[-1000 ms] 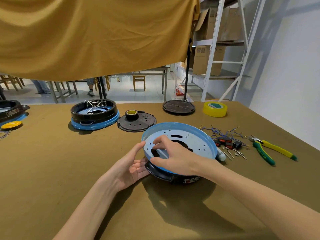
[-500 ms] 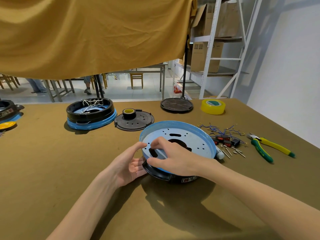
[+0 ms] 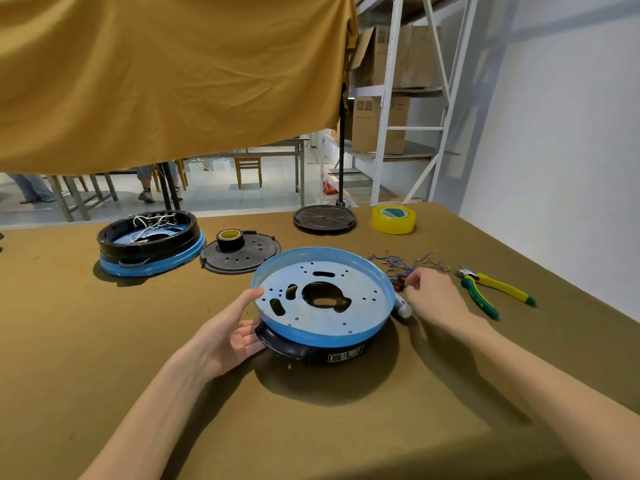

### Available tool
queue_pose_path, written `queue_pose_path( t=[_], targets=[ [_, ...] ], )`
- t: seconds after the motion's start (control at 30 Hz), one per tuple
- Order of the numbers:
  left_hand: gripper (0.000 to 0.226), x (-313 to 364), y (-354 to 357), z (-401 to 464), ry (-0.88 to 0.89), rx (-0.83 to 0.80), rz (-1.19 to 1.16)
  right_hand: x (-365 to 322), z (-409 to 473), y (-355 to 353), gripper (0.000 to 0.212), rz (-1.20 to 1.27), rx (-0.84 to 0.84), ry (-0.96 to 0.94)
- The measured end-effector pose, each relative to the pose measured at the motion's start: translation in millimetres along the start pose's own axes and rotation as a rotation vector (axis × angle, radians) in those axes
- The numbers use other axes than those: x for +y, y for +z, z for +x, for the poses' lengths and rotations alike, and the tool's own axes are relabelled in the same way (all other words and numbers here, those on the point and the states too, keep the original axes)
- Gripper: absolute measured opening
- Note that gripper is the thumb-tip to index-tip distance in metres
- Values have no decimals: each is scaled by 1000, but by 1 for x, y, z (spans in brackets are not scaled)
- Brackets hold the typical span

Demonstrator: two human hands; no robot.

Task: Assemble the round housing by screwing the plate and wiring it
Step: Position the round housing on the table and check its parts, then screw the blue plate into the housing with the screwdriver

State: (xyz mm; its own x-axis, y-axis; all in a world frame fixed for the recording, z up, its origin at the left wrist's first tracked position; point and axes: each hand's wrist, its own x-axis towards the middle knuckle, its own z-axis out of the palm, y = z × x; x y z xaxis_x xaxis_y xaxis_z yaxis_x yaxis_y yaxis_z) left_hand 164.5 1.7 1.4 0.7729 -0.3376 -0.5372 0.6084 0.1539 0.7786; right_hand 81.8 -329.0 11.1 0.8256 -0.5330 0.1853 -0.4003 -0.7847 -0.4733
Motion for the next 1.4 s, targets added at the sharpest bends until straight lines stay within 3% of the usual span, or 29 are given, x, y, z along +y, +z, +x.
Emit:
queue_pose_path(
  t=[0.2, 0.47, 0.6, 0.73, 0.83, 1.0, 1.2, 1.4],
  targets=[
    [75, 12, 3, 1, 23, -13, 166, 21, 1, 0, 20, -138, -148, 3],
    [82, 14, 12, 0, 42, 30, 202, 20, 4, 2, 13, -211, -128, -51],
    [81, 10, 13, 1, 90, 44, 221, 3, 6, -5, 16, 22, 61, -63],
    [78, 9, 15, 6, 104, 28, 203, -47, 0, -14, 27, 304, 172, -292],
    [79, 11, 16, 10, 104, 19, 210, -88, -8, -7, 15, 491, 20, -362],
    [82, 7, 16, 16, 121, 0, 195, -134, -14, 29, 11, 692, -255, -394],
    [84, 4, 15, 20, 145, -7, 178, -146, -8, 52, 10, 732, -262, -460],
    [67, 3, 12, 25, 165, -21, 198, -148, -5, 58, 9, 670, -229, -567]
  ],
)
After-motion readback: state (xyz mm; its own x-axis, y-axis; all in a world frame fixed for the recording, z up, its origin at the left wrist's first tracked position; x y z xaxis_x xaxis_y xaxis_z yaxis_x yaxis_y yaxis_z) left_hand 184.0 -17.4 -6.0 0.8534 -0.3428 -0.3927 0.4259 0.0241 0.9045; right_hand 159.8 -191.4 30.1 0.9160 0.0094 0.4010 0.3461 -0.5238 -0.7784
